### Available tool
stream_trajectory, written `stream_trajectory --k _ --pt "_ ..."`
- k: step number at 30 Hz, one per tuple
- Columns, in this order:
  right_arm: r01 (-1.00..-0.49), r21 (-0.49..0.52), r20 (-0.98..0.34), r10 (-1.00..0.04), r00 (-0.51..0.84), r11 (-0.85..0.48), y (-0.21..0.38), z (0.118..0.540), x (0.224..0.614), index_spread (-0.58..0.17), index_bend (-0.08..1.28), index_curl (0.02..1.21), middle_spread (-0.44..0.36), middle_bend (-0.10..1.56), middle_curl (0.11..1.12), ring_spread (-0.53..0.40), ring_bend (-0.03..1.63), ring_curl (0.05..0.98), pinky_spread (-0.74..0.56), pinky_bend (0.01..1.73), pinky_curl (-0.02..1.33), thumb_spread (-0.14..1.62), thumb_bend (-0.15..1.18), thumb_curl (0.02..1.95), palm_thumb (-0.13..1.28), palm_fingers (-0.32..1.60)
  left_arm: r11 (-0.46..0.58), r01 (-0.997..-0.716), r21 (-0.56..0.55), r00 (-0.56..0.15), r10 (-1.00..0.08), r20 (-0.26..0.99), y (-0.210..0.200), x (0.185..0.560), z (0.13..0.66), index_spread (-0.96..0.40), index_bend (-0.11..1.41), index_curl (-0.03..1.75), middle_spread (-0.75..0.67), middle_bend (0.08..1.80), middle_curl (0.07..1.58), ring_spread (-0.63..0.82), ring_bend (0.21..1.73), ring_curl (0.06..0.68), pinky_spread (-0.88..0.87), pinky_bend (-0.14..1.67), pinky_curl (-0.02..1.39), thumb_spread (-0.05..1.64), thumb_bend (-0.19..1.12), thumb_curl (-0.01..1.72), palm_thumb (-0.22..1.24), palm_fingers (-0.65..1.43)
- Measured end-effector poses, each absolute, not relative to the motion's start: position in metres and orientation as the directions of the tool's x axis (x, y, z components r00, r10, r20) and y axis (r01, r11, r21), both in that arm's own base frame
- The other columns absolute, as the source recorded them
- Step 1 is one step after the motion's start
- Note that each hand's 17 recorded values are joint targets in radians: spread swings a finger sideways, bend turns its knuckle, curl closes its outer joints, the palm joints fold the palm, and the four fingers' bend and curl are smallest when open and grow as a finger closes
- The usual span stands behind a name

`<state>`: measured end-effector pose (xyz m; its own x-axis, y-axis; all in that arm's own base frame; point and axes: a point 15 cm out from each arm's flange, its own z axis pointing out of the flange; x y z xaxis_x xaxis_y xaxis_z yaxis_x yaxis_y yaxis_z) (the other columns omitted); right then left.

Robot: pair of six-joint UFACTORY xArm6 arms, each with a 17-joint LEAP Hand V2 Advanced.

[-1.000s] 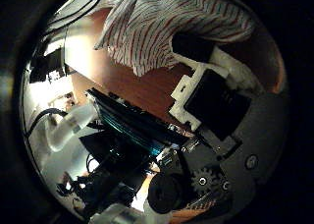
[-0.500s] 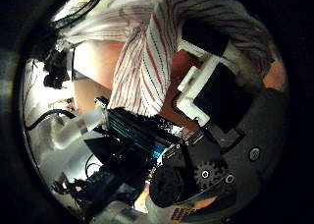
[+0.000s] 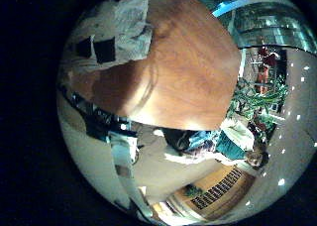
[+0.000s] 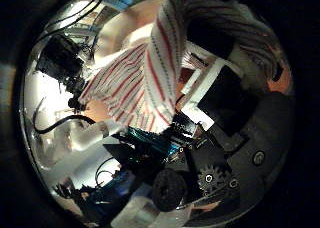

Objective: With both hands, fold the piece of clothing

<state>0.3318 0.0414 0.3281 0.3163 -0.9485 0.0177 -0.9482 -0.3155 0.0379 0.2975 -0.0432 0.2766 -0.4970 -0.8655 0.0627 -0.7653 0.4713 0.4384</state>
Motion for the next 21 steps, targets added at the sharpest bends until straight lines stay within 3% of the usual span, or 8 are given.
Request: stream_trajectory --k 4,11,21 --pt "-0.953 0.0 0.019 -0.952 0.304 -0.304 0.047 0.34 0.352 -0.293 1.06 0.93 -0.17 1.24 0.88 -0.209 1.38 0.707 -0.2 1.34 0.73 1.21 -0.01 0.59 0.97 1.09 0.45 -0.792 0.412 -0.475 -0.879 0.046 -0.036 0.311 0.278 -0.61 0.19 1.38 -0.63 0.83 1.02 -0.51 1.18 0.508 -0.75 0.6 0.72 1.19 -0.01 0.56 0.77 0.86" --pt "-0.951 -0.007 0.015 -0.951 0.31 -0.31 0.072 0.335 0.427 -0.286 1.06 0.93 -0.165 1.25 0.87 -0.208 1.38 0.712 -0.21 1.32 0.76 1.21 -0.01 0.61 0.97 1.09 0.381 -0.819 0.428 -0.408 -0.913 0.033 -0.015 0.35 0.252 -0.6 0.19 1.37 -0.64 0.83 1.01 -0.51 1.17 0.509 -0.75 0.58 0.73 1.19 -0.01 0.56 0.77 0.86" --pt "-0.94 0.028 0.017 -0.94 0.34 -0.34 0.109 0.257 0.525 -0.287 1.04 0.94 -0.164 1.25 0.87 -0.212 1.38 0.722 -0.21 1.3 0.81 1.23 -0.02 0.6 0.89 1.06 0.315 -0.829 0.461 -0.339 -0.94 0.032 0.0 0.391 0.208 -0.6 0.19 1.37 -0.64 0.83 1.01 -0.51 1.16 0.51 -0.75 0.56 0.74 1.19 -0.02 0.55 0.76 0.86"
